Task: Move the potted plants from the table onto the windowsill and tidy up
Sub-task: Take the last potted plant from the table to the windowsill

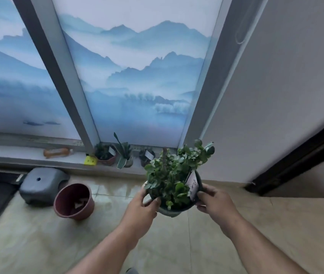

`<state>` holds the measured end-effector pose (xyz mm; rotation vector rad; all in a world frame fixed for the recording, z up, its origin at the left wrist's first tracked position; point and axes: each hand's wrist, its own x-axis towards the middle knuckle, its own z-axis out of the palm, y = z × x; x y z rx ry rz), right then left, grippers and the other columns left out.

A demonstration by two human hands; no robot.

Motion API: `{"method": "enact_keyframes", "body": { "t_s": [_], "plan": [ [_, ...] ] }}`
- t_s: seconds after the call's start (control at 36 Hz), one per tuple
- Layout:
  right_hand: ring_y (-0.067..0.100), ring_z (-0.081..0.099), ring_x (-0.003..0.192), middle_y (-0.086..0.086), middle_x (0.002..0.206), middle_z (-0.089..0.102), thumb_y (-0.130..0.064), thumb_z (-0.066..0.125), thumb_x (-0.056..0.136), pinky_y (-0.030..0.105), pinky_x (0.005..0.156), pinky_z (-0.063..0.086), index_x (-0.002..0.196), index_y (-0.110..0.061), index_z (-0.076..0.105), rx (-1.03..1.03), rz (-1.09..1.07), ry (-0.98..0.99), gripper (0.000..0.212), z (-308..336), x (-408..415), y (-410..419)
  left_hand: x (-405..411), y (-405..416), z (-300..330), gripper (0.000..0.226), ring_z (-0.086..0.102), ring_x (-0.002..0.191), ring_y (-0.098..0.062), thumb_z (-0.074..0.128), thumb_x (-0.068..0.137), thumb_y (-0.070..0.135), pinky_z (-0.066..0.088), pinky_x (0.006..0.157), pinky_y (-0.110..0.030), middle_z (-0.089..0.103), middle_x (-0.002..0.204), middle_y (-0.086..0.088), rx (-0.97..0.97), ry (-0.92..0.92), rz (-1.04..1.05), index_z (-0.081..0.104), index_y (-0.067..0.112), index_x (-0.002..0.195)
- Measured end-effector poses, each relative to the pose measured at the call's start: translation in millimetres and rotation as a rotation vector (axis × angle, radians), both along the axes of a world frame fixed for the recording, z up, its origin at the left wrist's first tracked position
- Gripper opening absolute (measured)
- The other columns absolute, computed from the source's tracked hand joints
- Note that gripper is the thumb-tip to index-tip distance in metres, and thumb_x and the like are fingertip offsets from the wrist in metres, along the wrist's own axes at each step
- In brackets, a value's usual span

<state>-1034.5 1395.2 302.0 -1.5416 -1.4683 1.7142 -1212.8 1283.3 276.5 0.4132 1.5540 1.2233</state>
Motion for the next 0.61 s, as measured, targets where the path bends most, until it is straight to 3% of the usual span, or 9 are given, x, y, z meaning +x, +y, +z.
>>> {"method": "enact_keyframes", "body": {
  "t_s": [0.11,0.19,0.31,0.42,0.53,0.61],
  "plan": [
    [0.022,0.054,0.076,0.008,0.082,0.066,0.001,0.048,0.099,0.03,0.069,0.048,0.098,-0.023,0.077,-0.01,-0.023,-0.004,0.037,-7.2,-26.1,41.9,-27.2,39.7,-6.6,0.029,0.066,0.099,-0.01,0.061,0.097,0.012,0.054,0.095,-0.04,0.076,0.084,0.022,-0.019,0.001,-0.016,0.061,0.033,0.115],
    [0.022,0.052,0.076,0.009,0.079,0.064,0.003,0.047,0.098,0.032,0.071,0.045,0.096,-0.021,0.077,-0.028,-0.019,-0.01,0.038,-15.3,-40.6,71.8,-42.7,69.0,-14.3,0.03,0.065,0.101,-0.008,0.062,0.096,0.013,0.055,0.096,-0.039,0.074,0.096,0.015,-0.054,0.013,-0.022,0.06,0.033,0.119],
    [0.022,0.05,0.075,0.008,0.077,0.062,0.004,0.047,0.098,0.034,0.071,0.044,0.094,-0.019,0.078,-0.061,-0.023,-0.006,0.038,-32.0,-57.9,116.7,-62.2,115.6,-28.4,0.032,0.065,0.103,-0.005,0.061,0.097,0.014,0.056,0.094,-0.037,0.072,0.101,0.021,-0.1,0.026,-0.045,0.058,0.032,0.123],
    [0.022,0.05,0.075,0.009,0.076,0.061,0.004,0.047,0.098,0.031,0.067,0.043,0.094,-0.019,0.078,-0.101,-0.018,-0.011,0.038,-58.2,-74.8,174.4,-80.3,171.9,-48.2,0.03,0.067,0.098,-0.003,0.061,0.097,0.015,0.055,0.087,-0.031,0.073,0.094,0.024,-0.149,0.035,-0.062,0.058,0.03,0.123],
    [0.021,0.052,0.076,0.009,0.079,0.063,0.001,0.048,0.099,0.029,0.066,0.044,0.098,-0.019,0.077,-0.146,-0.009,-0.064,0.036,-93.8,-91.6,224.4,-95.1,219.9,-82.5,0.034,0.064,0.104,-0.006,0.06,0.097,0.016,0.055,0.087,-0.031,0.071,0.107,0.017,-0.206,0.015,-0.059,0.056,0.027,0.129],
    [0.021,0.052,0.076,0.01,0.08,0.063,0.001,0.047,0.099,0.034,0.07,0.044,0.098,-0.019,0.077,-0.157,-0.011,-0.093,0.036,-130.7,-105.4,260.8,-105.6,256.1,-119.3,0.038,0.064,0.105,-0.004,0.059,0.098,0.014,0.054,0.092,-0.036,0.071,0.106,0.022,-0.223,-0.022,-0.038,0.054,0.031,0.131]
  ]
}}
